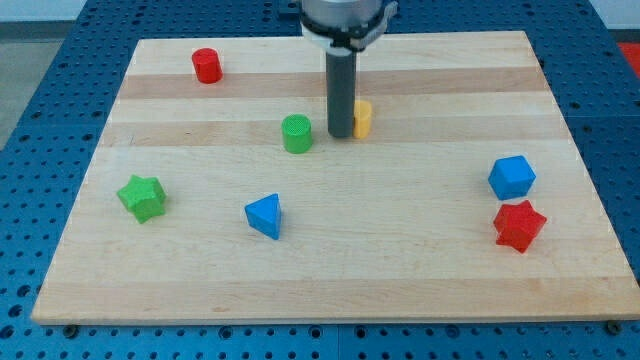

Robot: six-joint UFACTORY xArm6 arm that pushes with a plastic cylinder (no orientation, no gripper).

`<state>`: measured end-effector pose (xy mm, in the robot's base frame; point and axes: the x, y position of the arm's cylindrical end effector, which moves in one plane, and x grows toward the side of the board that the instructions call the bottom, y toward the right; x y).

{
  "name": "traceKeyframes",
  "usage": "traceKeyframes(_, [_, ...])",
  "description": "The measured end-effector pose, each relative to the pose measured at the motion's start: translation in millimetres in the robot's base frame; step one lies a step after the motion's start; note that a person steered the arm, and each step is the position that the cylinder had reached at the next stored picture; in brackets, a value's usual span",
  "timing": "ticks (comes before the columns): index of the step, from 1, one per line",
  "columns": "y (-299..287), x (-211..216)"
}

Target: Place the yellow hexagon diagonal to the green star

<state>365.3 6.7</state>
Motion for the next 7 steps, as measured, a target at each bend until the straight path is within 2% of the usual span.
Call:
traceKeyframes(1, [-11.7, -33.5])
traceKeyframes(2, [36.5, 2.6])
traceKeyframes(3, [83.1, 19.4])
traceKeyframes(4, [168.4, 24.5])
traceKeyframes(5, [186.6, 27.2])
traceKeyframes(6, [188.2, 5.5])
traceKeyframes(7, [248.7, 0.8])
